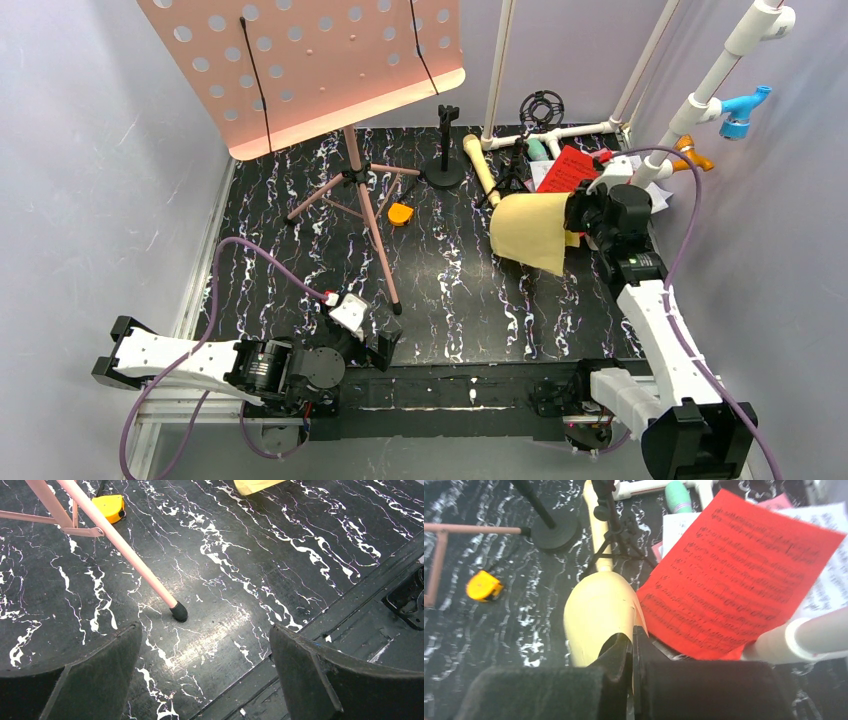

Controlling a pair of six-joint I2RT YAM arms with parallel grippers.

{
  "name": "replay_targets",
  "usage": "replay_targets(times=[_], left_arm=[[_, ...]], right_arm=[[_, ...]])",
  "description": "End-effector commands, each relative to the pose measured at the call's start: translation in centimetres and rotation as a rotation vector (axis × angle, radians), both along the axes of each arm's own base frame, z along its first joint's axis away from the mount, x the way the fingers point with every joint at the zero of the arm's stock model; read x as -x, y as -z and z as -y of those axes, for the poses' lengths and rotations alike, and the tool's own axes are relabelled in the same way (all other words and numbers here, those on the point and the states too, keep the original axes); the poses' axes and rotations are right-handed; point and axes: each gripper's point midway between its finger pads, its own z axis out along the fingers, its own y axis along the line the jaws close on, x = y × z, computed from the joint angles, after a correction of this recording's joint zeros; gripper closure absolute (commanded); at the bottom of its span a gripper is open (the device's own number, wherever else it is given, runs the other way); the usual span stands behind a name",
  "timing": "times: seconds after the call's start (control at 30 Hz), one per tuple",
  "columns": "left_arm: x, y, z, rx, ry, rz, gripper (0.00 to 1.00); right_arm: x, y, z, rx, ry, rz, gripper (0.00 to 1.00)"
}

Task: Pack up the instrument practice props
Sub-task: Place the sheet music at the center of the board.

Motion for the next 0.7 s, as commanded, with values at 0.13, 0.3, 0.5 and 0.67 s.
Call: replay_targets(times=[0.13, 0.3, 0.5, 0.67], left_arm=[[1.8, -0.6, 1.3, 0.033, 0.071, 0.016, 0.02], [1.8, -0.5, 1.1, 0.034, 0.069, 0.011, 0.02], [1.7, -0.6, 0.8, 0.045, 0.065, 0.007, 0.02], [1.7, -0.6, 0.8, 0.042, 0.065, 0.005, 0.02]], right_arm=[[-2.9, -4.1, 2.5, 0.437, 0.009, 0.142, 0.99], [-3.4, -1.8, 2.0, 0.643, -0.087, 0.08, 0.99], [-4.8, -1.1, 3.5, 0.818, -0.076, -0.007, 0.99], [-6.8, -3.0, 4.5, 0.913, -0.038, -0.024, 0.99]])
